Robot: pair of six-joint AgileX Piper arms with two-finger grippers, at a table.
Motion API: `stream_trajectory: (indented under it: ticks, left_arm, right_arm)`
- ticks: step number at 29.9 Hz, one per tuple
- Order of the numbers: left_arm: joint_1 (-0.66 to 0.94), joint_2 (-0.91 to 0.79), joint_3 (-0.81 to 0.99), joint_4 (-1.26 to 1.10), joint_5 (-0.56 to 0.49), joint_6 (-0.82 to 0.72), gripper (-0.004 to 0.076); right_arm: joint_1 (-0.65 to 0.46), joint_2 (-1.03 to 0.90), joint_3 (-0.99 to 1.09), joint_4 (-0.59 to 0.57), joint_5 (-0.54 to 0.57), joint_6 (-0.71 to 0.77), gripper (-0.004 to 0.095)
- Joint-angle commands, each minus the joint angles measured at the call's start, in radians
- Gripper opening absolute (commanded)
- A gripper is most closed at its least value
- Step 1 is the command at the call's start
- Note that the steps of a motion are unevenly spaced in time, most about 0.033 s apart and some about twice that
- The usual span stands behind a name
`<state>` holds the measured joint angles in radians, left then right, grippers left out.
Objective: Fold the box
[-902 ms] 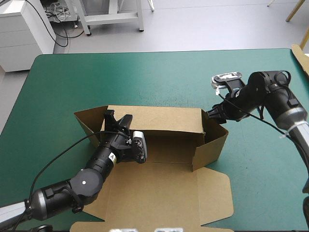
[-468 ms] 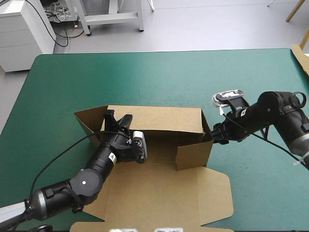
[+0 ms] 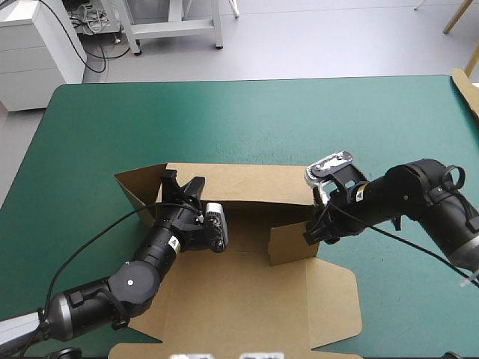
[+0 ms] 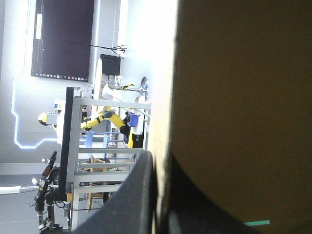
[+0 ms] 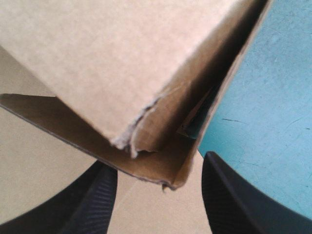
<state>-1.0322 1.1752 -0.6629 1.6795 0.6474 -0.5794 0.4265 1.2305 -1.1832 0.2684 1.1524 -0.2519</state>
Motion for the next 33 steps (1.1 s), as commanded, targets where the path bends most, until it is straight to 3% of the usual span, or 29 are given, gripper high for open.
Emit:
stream_trajectory:
  ticks: [1,5,11,33]
  left_arm:
    - [-0.007,-0.017,-0.025,0.028,0.034,-0.028,-0.0008]
    - [-0.007,-0.017,-0.025,0.028,0.034,-0.050,-0.0008]
    - [-0.007,-0.017,-0.025,0.028,0.034,-0.053,-0.0008]
    - [-0.007,-0.017,-0.025,0.028,0.006,-0.053,-0.0008]
  right_arm:
    - [0.037,-0.031,-0.024,-0.064,-0.070,0.072,0.0483]
    - [0.059,-0.031,-0.024,-0.131,-0.077,0.144,0.0483]
    - [0.094,-0.031,-0.012,-0.142,-0.105,0.176,0.0483]
    - [0.134,-0.142,0.316,-0.113,-0.574,0.260,0.0438]
